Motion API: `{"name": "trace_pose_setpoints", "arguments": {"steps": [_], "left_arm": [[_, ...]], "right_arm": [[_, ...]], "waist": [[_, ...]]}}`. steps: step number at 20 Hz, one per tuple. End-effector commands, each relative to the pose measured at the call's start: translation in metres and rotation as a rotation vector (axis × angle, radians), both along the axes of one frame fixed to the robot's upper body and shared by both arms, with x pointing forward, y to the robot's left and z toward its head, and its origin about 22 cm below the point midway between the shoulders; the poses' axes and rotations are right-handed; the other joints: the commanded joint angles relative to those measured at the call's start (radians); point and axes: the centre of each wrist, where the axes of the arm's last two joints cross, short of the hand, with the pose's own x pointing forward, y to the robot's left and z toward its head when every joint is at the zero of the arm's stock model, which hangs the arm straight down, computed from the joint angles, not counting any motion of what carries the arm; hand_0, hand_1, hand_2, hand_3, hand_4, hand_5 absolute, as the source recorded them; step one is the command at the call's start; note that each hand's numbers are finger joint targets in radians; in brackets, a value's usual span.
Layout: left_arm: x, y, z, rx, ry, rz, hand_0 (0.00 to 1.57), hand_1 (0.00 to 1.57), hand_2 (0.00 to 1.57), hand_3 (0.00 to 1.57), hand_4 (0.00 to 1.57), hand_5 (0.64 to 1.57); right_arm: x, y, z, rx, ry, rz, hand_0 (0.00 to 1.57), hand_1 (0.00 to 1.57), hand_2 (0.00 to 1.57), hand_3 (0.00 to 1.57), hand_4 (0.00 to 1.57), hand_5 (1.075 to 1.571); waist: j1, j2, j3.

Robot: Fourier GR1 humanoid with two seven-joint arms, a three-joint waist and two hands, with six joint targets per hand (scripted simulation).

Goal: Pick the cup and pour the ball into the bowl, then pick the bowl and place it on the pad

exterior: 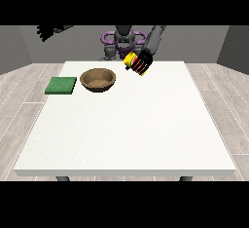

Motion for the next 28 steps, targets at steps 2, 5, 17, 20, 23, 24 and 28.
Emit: {"name": "trace_pose_setpoints", "arguments": {"steps": [2,5,17,20,23,24,28], "left_arm": [[0.020,-0.018,0.015,0.253,0.019,0.019,1.31,1.31,1.57,1.57,1.20,1.559],[0.024,-0.036,0.018,0.391,0.069,-0.002,1.31,1.31,1.57,1.57,1.20,1.559],[0.025,-0.107,0.052,0.754,0.133,0.052,0.80,0.80,1.57,1.23,0.90,1.570],[0.013,-0.120,0.050,0.868,0.086,0.061,0.45,0.45,1.56,1.21,0.76,1.569],[0.007,-0.131,0.057,0.946,0.099,-0.024,0.21,0.21,1.19,1.37,0.68,1.567],[0.006,-0.146,0.072,0.978,0.047,0.004,0.00,0.00,1.05,1.37,0.75,1.569],[-0.003,-0.158,0.083,1.027,0.039,-0.040,0.00,0.00,1.24,1.52,0.90,1.570]], "right_arm": [[0.007,0.008,-0.010,0.001,0.042,-0.044,0.00,0.00,0.00,0.00,0.62,1.565],[0.004,0.004,-0.016,-0.007,0.125,-0.053,0.00,0.00,0.00,0.00,0.64,1.566],[0.021,0.015,-0.025,0.017,0.169,-0.022,0.00,0.00,0.00,0.00,0.66,1.562],[0.018,-0.002,-0.026,0.016,0.141,0.000,0.00,0.00,0.00,0.00,0.66,1.561],[0.009,-0.007,-0.037,0.019,0.150,-0.037,0.00,0.00,0.00,0.00,0.66,1.561],[0.030,-0.005,-0.018,0.022,0.106,-0.001,0.00,0.00,0.00,0.00,0.67,1.560],[0.027,0.021,-0.040,0.012,0.115,-0.008,0.00,0.00,0.00,0.00,0.69,1.563]], "waist": [[0.032,-0.027,-0.0009],[0.052,-0.093,-0.0008],[0.027,-0.149,-0.0027],[-0.007,-0.111,-0.0021],[0.040,-0.117,-0.0023],[0.000,-0.070,-0.0021],[0.020,-0.068,-0.0028]]}}
